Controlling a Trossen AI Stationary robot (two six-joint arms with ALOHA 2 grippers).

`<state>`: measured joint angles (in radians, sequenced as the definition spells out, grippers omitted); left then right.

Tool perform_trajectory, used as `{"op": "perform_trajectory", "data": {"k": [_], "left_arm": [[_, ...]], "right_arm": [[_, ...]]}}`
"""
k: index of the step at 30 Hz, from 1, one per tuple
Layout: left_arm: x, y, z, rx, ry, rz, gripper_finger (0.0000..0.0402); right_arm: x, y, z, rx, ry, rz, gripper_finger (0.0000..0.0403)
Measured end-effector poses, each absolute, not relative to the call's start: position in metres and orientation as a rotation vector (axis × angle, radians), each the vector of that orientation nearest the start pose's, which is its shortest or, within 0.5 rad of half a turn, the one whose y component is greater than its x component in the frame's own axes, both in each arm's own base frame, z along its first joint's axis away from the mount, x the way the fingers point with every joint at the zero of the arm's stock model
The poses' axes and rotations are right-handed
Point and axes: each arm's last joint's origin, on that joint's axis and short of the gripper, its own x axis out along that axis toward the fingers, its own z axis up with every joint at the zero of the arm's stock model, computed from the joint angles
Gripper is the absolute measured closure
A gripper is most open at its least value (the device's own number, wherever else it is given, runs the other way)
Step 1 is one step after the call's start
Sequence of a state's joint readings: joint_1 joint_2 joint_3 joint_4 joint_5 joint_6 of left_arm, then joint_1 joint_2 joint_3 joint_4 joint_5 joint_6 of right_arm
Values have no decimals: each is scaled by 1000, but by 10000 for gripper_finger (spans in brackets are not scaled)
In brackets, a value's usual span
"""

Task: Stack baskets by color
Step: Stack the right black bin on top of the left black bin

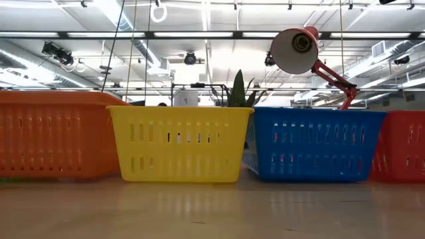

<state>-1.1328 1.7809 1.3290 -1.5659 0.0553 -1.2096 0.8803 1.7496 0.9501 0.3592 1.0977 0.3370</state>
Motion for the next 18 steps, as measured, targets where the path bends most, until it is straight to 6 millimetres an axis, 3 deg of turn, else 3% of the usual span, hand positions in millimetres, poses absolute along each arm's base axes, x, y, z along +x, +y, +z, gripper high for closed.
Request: {"op": "perform_trajectory", "data": {"k": [14,18], "left_arm": [[120,-264,217,247,1727,219,374],[120,-263,219,241,1750,204,346]], "right_arm": [[245,257,195,-27,198,-250,383],[245,257,195,-28,199,-249,383]]}}
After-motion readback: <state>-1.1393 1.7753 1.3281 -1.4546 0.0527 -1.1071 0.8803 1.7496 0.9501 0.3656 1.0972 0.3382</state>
